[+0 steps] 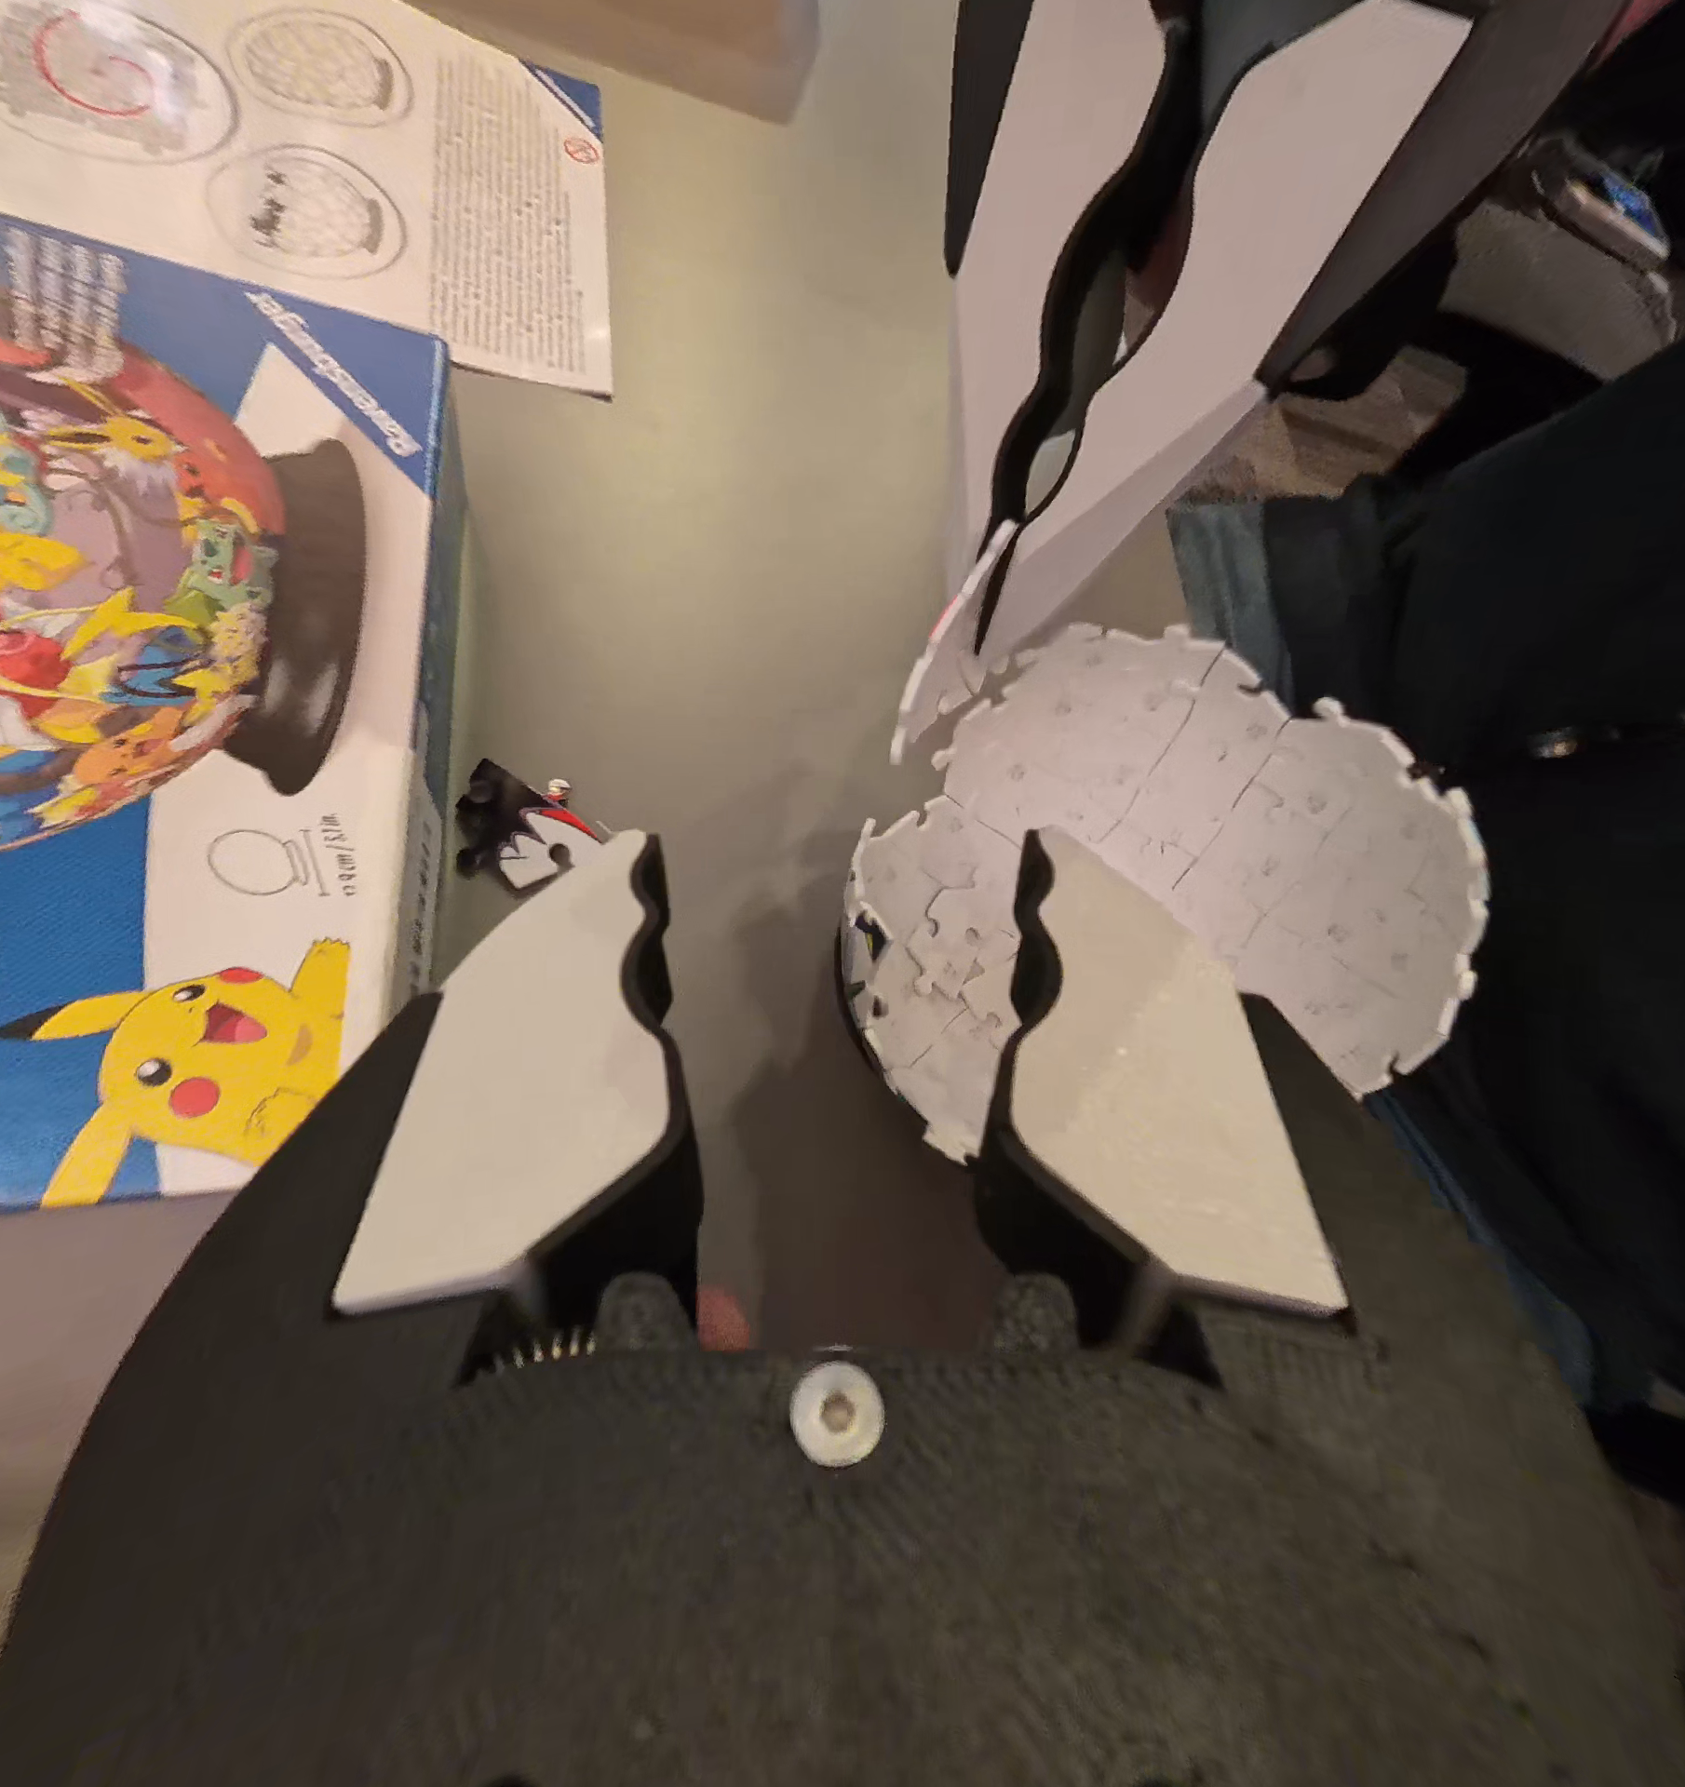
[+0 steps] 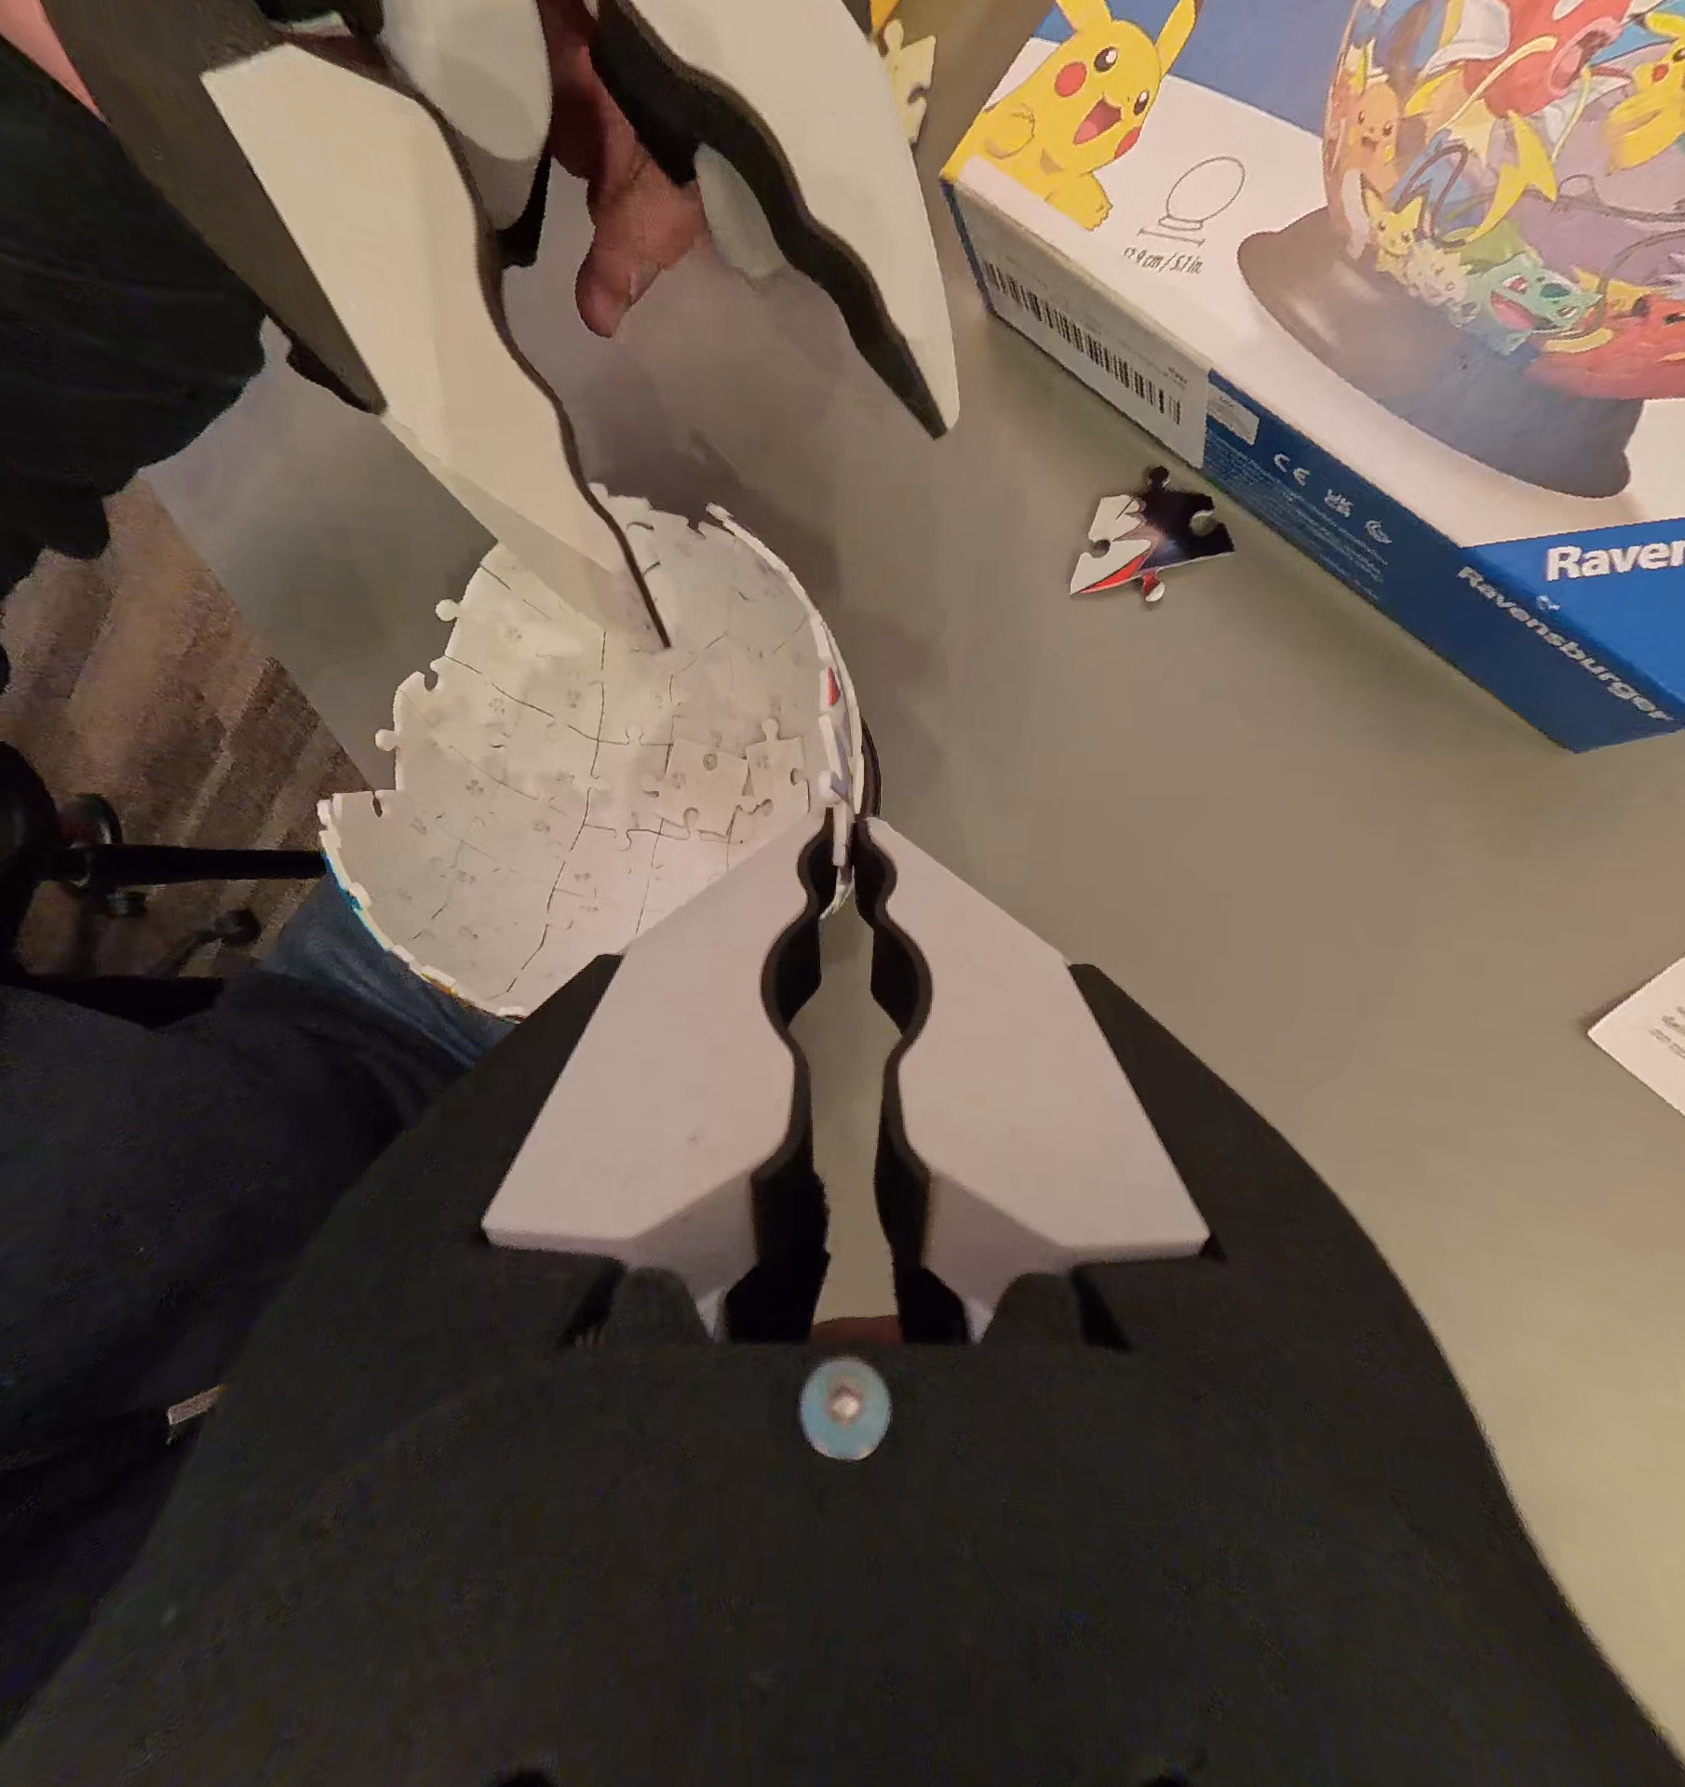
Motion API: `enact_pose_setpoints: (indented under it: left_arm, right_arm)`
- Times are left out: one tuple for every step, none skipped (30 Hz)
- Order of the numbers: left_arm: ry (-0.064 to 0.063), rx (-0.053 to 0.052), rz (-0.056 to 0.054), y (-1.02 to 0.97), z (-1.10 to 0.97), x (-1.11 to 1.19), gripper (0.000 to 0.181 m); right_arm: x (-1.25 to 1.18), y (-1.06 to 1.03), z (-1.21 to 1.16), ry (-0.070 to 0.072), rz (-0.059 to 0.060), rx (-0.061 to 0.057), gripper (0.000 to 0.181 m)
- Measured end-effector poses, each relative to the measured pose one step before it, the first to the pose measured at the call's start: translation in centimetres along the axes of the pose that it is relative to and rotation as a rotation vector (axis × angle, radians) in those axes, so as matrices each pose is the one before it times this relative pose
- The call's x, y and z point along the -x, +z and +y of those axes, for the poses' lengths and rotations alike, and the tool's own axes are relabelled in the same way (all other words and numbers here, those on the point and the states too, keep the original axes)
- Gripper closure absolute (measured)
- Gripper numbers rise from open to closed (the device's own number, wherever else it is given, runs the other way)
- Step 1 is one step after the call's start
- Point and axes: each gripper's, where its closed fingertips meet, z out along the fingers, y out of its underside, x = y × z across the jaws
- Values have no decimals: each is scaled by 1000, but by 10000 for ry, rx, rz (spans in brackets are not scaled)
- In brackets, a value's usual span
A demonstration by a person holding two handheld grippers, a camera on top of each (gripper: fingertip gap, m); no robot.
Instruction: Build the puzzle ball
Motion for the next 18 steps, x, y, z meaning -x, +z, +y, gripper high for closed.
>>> enact_pose_setpoints:
  left_arm:
    - [-68, -210, -282, -603, -355, 230, 110]
    - [-114, -203, -314, -816, -325, 217, 109]
    - [-142, -296, -207, -979, -417, -84, 109]
    - [-154, -347, -245, -993, -446, -171, 109]
    - [-163, -196, -342, -912, -176, -117, 109]
    - [-155, 10, -374, -787, 157, -184, 112]
    - [-128, 73, -355, -646, 347, -299, 115]
    - [-282, 28, -314, -439, 435, -340, 117]
    - [-443, 153, -333, -229, 726, -234, 121]
    - [-245, 341, -357, -29, 1029, -271, 123]
    - [-84, 290, -462, 160, 938, -170, 123]
    - [-210, 250, -349, 404, 773, -220, 124]
    - [-204, 356, 0, 651, 830, -686, 124]
    - [-128, 404, -132, 710, 770, -440, 124]
    - [-49, 420, -548, 611, 612, 249, 126]
    - [12, 390, -461, 531, 454, 188, 130]
    - [-136, 251, -62, 502, 166, -297, 134]
    - [-257, 159, -105, 402, -29, -53, 139]
  right_arm:
    - [-60, -132, -89, 18, -34, -91, 181]
    - [-101, -152, -77, 19, -35, -98, 181]
    - [-101, -157, -58, 11, -44, -100, 181]
    - [-101, -173, -48, 15, -68, -101, 181]
    - [-114, -183, -45, 10, -63, -109, 181]
    - [-150, -166, -69, -17, -38, -118, 181]
    - [-110, -148, -71, -30, -48, -117, 181]
    - [-42, -113, -66, -35, -100, -105, 181]
    - [-85, -71, -14, -27, -73, -77, 181]
    - [-134, -32, 15, -52, -48, -60, 181]
    - [-84, -9, 46, -50, -92, -60, 181]
    - [-27, 19, 65, -25, -136, -50, 181]
    - [-18, 49, 121, -59, -128, -34, 181]
    - [-50, 77, 165, -90, -93, -5, 181]
    - [-53, 84, 160, -81, -97, -8, 180]
    - [-10, 62, 142, -75, -130, -14, 181]
    - [-29, 42, 88, -76, -129, -29, 181]
    - [-55, -4, 31, -62, -125, -56, 180]
